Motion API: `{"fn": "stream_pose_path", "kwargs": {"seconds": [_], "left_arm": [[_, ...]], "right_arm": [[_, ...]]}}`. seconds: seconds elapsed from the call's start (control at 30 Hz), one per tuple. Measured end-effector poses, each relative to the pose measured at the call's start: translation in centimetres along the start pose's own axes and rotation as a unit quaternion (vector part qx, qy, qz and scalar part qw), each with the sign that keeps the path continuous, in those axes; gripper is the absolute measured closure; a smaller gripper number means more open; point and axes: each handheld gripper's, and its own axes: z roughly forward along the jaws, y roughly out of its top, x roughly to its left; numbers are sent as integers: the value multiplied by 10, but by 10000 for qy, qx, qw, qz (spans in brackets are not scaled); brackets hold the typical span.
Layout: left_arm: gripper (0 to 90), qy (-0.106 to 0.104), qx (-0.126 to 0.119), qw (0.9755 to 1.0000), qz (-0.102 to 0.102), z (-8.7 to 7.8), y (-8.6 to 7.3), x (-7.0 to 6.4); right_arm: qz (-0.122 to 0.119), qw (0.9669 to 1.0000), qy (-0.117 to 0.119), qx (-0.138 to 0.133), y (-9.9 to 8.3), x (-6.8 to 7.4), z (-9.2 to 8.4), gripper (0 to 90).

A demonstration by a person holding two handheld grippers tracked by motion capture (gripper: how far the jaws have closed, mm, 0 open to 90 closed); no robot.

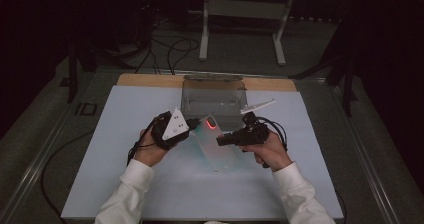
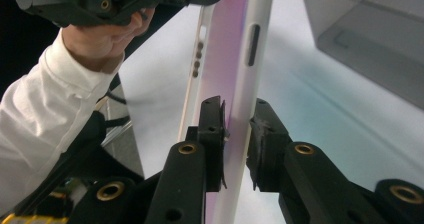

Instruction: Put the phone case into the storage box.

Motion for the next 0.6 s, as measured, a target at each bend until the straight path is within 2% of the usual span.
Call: {"fn": "stream_pose_path", "kwargs": {"seconds": [0.17,0.5,0.6], "left_arm": [[877,40,-19,10000,-18,3,0,-1],[872,82,-75,9999,-49,3,0,-2],[870,66,-87,9999,-55,4,-1,-2]], "right_arm": [[320,9993,106,162,-1,-2,4,782],[581,9976,378,42,-5,-7,7,785],[637,9973,350,60,-5,-7,7,795]]}}
